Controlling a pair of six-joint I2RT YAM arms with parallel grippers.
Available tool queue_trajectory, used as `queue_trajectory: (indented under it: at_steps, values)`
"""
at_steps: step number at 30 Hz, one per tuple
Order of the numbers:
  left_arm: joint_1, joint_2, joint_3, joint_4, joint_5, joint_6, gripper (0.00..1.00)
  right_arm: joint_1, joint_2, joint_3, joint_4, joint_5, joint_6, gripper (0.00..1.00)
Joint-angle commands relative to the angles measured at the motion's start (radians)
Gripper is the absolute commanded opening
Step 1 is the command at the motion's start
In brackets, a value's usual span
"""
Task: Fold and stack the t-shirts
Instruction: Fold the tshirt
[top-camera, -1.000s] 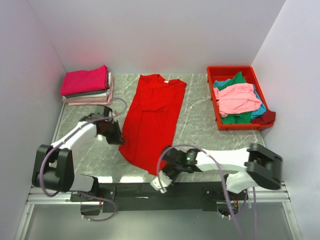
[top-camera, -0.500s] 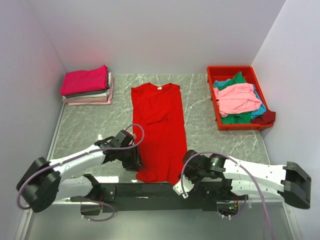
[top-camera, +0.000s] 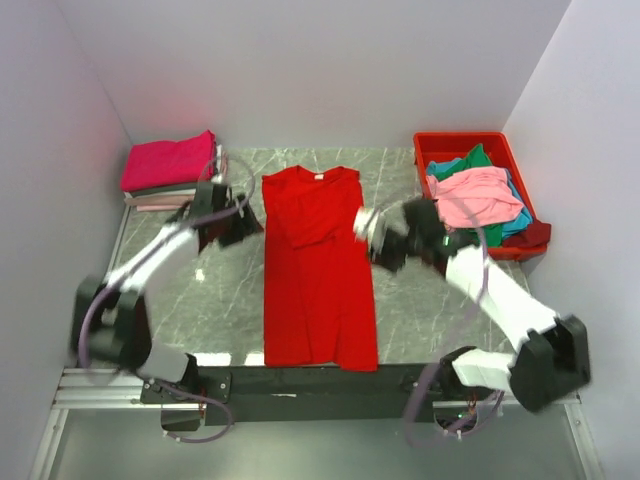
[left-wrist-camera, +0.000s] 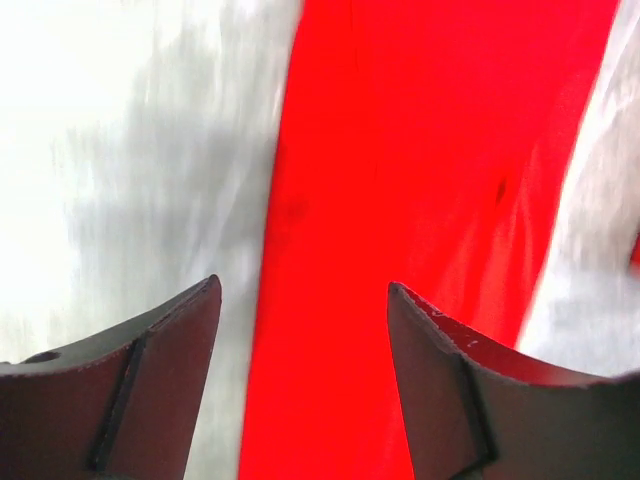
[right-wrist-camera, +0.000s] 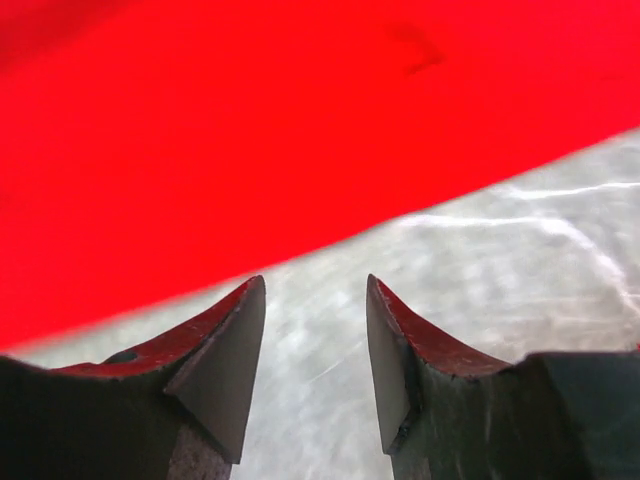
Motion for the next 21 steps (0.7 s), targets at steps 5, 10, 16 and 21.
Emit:
queue_trajectory:
  at_steps: [5,10,16,21]
  values:
    - [0.107,0.648,0.557,0.112,0.085,0.222,0.61,-0.261,0.260,0.418,-0.202,-0.485,0.319,0.51]
    - [0.141,0.888,0.847,0.055,0.156,0.223,0.49,-0.283,0.241,0.368,-0.132,-0.489,0.376,0.51]
    - [0.156,1.068,1.047,0.000,0.255,0.249,0.42,-0.304,0.276,0.354,-0.129,-0.503,0.394,0.51]
    - [0.165,1.146,1.126,0.006,0.314,0.226,0.31,-0.319,0.296,0.359,-0.124,-0.508,0.405,0.51]
